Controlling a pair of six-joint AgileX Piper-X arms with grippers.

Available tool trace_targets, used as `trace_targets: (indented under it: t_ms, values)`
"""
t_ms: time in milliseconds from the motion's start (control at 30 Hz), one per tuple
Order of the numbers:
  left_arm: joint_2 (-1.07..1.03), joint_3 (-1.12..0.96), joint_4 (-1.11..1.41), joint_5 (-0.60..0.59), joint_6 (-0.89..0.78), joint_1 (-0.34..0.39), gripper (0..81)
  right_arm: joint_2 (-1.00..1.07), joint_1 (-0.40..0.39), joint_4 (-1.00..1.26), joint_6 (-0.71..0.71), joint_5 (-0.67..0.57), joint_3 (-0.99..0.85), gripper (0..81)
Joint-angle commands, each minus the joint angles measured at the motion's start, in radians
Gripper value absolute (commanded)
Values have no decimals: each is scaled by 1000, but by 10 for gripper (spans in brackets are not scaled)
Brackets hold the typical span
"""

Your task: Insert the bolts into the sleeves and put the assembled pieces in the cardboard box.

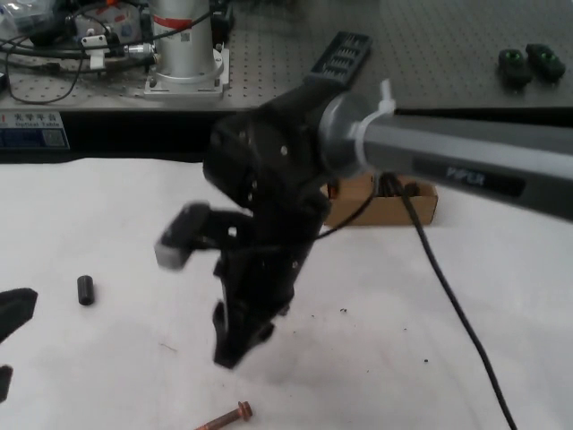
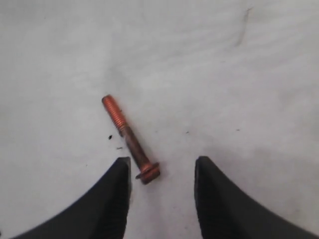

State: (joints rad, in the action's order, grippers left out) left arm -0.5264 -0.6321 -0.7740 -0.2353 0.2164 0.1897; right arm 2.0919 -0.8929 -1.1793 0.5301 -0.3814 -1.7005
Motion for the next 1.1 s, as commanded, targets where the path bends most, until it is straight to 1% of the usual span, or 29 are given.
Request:
trace_targets:
  t_ms: [0, 67, 100, 167, 300, 367, 533, 667, 800, 933, 1000, 1067]
  values:
    - [-29, -15, 24, 227, 9, -2, 412, -32, 11, 192, -263, 40, -4, 314]
    - [-14, -32, 36, 326, 11, -2, 412, -29, 11, 295, -432, 58, -4, 314]
    - [-2, -42, 43, 350, 11, -2, 412, -27, 11, 348, -508, 58, -4, 314]
    - [22, -54, 56, 358, -3, -2, 411, -24, 8, 434, -609, 58, -4, 314]
    - [69, -54, 70, 358, -70, -2, 410, -9, -7, 555, -719, 70, -5, 314]
    - [90, -54, 70, 358, -87, -2, 410, 12, -15, 572, -756, 75, -15, 314]
    - [110, -54, 70, 360, -83, -2, 410, 100, -47, 551, -782, 69, -88, 314]
    - [110, -54, 70, 363, -83, -2, 410, 161, -77, 556, -821, 100, -160, 314]
    - [110, -54, 70, 373, -98, -2, 410, 204, -95, 557, -826, 104, -231, 314]
    - [71, -54, 70, 359, -117, -2, 410, 190, -92, 493, -821, 106, -248, 314]
    - [33, -54, 75, 359, -120, -2, 410, 158, -76, 436, -810, 131, -248, 313]
    - [-14, -67, 71, 356, -138, -2, 410, 113, -57, 359, -732, 197, -246, 309]
